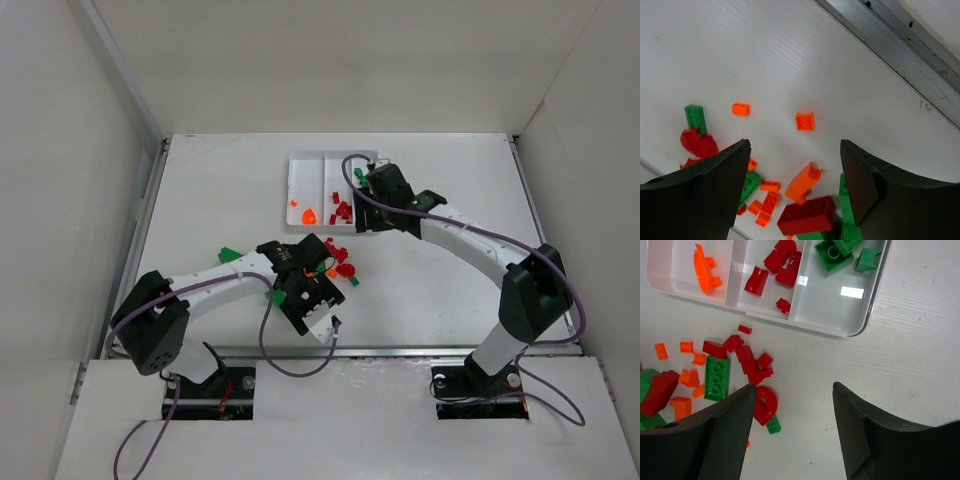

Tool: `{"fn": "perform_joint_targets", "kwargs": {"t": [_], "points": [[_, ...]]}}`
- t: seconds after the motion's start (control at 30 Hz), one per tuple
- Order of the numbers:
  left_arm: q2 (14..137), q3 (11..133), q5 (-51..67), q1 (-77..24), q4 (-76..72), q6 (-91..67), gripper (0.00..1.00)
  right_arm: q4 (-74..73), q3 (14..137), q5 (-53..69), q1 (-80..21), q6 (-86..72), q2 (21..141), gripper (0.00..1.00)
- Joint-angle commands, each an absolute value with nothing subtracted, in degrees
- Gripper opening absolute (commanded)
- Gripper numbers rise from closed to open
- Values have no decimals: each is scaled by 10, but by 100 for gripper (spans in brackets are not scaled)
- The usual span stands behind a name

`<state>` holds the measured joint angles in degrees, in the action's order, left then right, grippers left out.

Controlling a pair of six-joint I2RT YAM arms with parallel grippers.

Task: Sort the legos into containers by color

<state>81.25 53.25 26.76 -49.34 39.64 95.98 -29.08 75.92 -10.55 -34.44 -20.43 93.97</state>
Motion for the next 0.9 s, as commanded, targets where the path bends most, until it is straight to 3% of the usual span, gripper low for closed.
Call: {"fn": "perform_joint_targets", "kwargs": {"t": [0.0,0.17,0.5,0.87], "points": [[844,551,304,-501,431,1026,69,-265,745,-115,-352,-221,911,68],[881,546,301,-514,425,1036,69,-255,723,-115,-358,-221,891,68],[1005,647,279,-525,477,933,43,-250,711,-126,-358,-221,874,68],[964,559,214,-535,416,940,41,-250,706,-142,-358,-210,868,68]]}}
